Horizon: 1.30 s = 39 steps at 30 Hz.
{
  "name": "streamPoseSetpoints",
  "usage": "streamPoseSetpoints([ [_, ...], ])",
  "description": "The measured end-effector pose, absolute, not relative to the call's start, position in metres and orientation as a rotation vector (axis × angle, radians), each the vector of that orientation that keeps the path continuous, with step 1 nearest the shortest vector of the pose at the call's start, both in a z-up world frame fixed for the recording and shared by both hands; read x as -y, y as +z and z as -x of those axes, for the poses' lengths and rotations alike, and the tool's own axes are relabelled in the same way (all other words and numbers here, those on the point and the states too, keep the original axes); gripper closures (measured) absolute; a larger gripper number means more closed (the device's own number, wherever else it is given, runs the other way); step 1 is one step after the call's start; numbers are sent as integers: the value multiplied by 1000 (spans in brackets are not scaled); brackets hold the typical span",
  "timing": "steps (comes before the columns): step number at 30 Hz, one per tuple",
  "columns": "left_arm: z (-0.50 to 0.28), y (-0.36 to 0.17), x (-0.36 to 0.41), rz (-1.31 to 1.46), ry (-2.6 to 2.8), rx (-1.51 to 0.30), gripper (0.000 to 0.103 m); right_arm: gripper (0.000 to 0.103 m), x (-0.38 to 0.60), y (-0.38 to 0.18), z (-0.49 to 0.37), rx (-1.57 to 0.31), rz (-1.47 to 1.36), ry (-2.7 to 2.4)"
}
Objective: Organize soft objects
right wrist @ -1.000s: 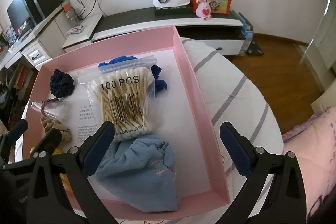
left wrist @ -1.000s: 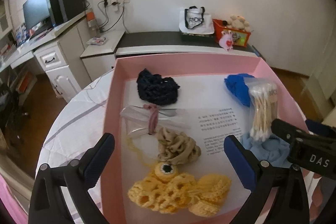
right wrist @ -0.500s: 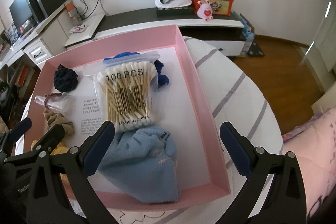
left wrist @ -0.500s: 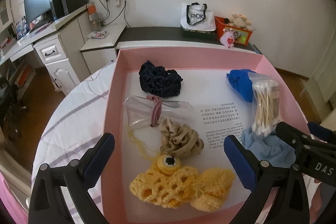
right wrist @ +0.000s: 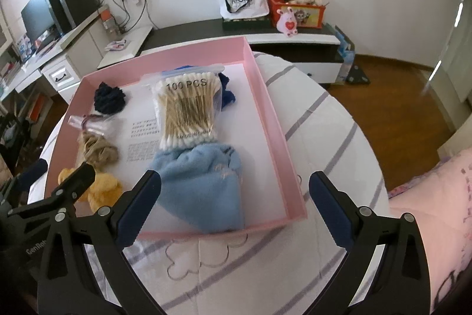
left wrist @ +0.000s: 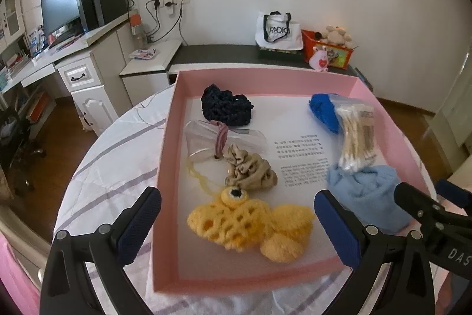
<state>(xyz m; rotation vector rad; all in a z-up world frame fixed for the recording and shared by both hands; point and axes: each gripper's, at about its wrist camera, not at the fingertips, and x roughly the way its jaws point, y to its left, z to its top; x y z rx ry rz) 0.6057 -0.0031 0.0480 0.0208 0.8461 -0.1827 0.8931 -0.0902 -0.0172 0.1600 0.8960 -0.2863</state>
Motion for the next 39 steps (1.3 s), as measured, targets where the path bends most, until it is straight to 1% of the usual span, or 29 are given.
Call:
streamPoseSetpoints([
  [12, -534, 75, -6, -27, -148, -757, 0, 2, 76, 8, -835, -811, -145, -281],
  [16, -501, 90, -12, -15, -131, -696, 0, 1, 69, 16, -815, -782, -125, -291],
  [33, -356, 155, -41, 4, -191, -479, 0, 0, 19, 90, -695, -480, -23, -284],
  [39, -304, 177, -56, 22, -201, -369, 0, 0, -4, 111, -664, -370, 19, -260],
])
